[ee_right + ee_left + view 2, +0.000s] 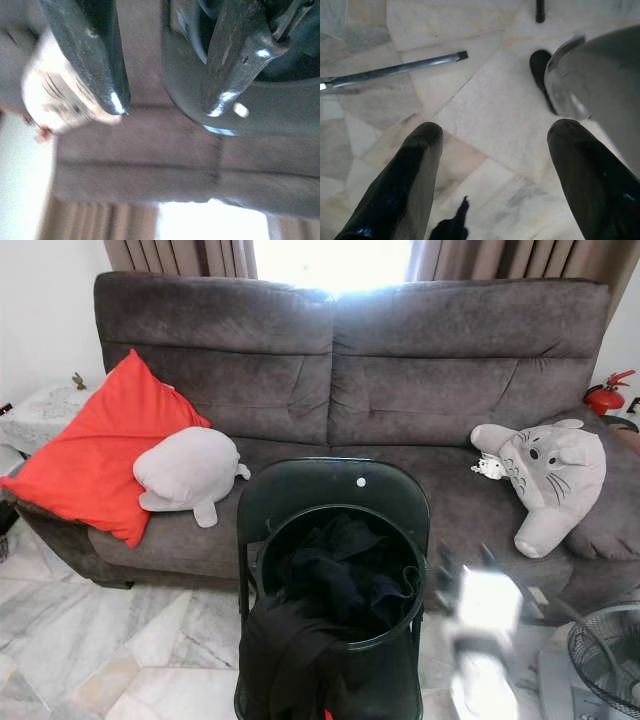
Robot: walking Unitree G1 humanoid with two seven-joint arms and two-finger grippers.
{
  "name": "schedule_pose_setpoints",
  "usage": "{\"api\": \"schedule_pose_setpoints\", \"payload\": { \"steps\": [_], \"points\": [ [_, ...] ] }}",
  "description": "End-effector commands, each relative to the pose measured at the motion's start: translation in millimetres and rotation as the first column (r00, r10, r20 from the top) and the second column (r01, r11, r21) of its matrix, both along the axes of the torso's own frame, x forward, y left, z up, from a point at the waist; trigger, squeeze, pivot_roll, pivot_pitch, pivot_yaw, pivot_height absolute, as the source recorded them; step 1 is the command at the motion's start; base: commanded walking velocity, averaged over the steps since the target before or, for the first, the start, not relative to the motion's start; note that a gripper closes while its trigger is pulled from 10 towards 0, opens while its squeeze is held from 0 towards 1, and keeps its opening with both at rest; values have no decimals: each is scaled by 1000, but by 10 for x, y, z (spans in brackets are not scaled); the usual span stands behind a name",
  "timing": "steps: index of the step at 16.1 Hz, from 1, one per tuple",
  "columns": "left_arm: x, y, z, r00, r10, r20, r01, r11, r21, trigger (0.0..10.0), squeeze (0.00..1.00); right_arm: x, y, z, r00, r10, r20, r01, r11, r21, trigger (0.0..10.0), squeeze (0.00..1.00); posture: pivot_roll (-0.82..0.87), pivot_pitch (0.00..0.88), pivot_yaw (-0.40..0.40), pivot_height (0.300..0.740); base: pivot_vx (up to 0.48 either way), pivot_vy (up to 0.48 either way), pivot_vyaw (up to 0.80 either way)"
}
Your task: Hang hanger
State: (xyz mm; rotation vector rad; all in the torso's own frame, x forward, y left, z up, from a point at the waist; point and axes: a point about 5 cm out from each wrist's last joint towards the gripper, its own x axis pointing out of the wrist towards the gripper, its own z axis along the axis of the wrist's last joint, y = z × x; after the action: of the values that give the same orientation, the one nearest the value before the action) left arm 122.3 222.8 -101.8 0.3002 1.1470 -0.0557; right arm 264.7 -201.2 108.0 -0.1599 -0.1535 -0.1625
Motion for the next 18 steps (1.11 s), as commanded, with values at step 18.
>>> {"api": "schedule_pose_setpoints", "payload": {
  "steps": [18],
  "points": [
    [-29,78,11,996,85,26,-85,996,-4,10000,0,72,335,44,993,91,-78,-94,995,-33,10000,0,-4,0,6,740,147,0,0]
  ]
}}
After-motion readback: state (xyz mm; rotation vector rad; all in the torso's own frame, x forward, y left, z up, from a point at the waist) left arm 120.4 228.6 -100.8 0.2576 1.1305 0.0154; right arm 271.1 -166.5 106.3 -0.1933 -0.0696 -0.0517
